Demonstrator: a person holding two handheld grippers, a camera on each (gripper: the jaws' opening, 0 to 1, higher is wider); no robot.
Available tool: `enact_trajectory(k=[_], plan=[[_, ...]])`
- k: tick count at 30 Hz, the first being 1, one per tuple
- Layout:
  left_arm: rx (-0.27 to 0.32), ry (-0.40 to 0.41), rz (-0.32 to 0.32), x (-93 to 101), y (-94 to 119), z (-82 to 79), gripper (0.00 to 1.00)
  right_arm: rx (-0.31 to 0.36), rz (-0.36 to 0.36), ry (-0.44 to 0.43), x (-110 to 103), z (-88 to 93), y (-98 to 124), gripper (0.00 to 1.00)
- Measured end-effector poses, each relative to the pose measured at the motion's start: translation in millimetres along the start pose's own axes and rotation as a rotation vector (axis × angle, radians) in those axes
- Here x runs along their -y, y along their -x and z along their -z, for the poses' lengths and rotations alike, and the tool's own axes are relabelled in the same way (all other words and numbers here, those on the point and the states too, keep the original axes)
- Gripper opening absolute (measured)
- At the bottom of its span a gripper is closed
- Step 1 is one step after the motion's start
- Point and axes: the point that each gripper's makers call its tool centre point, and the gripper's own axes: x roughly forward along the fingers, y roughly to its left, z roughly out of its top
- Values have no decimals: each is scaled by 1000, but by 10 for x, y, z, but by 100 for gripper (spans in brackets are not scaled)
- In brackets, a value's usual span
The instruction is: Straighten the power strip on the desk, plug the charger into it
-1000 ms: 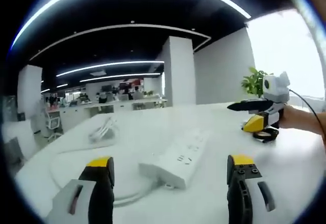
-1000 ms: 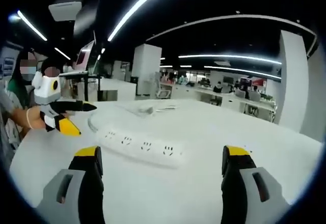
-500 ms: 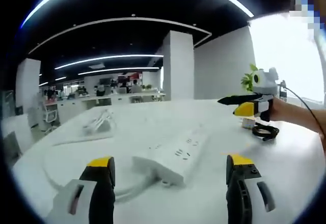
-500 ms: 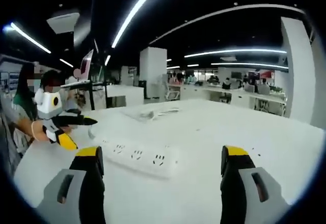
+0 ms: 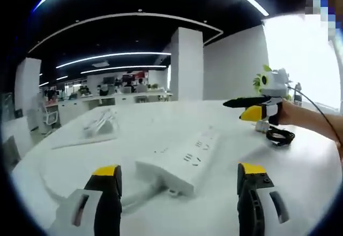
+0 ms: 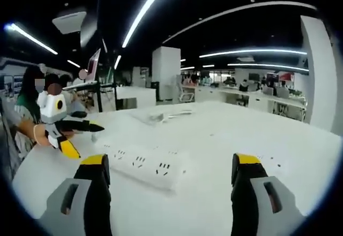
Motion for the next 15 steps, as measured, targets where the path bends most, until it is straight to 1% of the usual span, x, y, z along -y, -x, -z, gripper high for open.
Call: enact_trajectory(k=[2, 6, 9, 15], plan=[[0, 3, 5, 12, -9, -3, 90, -13, -12, 9, -23, 32, -25, 93], [-13, 6, 16, 49, -33, 23, 89, -80, -32, 52, -63, 140, -74, 92], [-11, 0, 22, 62, -48, 20, 85, -85, -49, 49, -93, 155, -93, 91], [-20, 5, 28, 76, -73, 39, 84, -130, -84, 46, -162, 276, -152, 88]])
